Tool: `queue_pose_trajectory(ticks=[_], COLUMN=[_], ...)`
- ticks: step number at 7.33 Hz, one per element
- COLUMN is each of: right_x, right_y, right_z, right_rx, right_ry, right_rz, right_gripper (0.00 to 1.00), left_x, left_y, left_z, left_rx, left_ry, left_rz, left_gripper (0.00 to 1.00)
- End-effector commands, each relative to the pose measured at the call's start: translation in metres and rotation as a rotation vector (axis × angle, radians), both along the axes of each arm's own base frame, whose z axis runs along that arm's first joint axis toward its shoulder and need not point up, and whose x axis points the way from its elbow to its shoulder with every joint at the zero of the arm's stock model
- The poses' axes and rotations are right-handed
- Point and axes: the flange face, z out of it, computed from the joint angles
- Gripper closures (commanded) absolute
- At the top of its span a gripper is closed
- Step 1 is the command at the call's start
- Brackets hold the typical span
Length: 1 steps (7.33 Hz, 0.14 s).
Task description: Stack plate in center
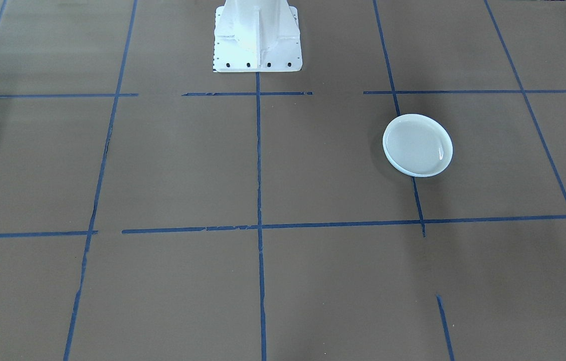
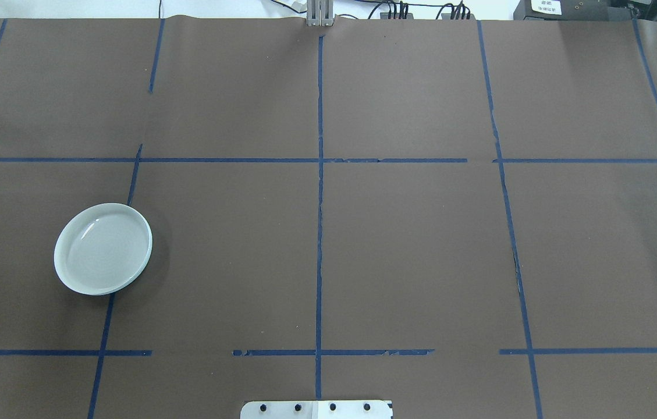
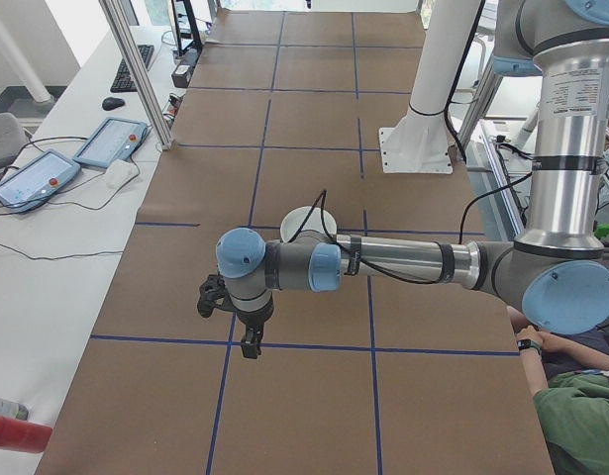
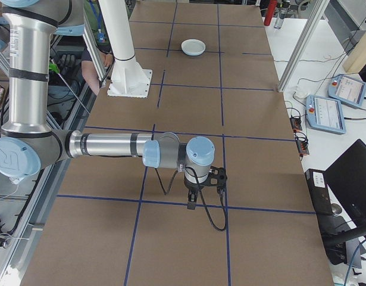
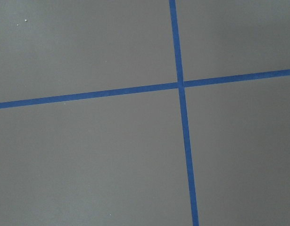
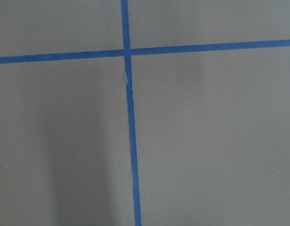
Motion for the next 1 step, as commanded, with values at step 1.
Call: queue_pose_trajectory(ticks=[1], right_x=[0.0000], right_y=[-0.0001], right_z=[-0.0001], right_rx=[0.001], right_ry=[0.000], right_rz=[0.000], right_gripper=[0.00], left_x=[0.0000], left_y=[0.0000], left_z=[0.0007], left_rx=[-0.001], left_ry=[0.000], left_rz=[0.000], left_gripper=[0.00])
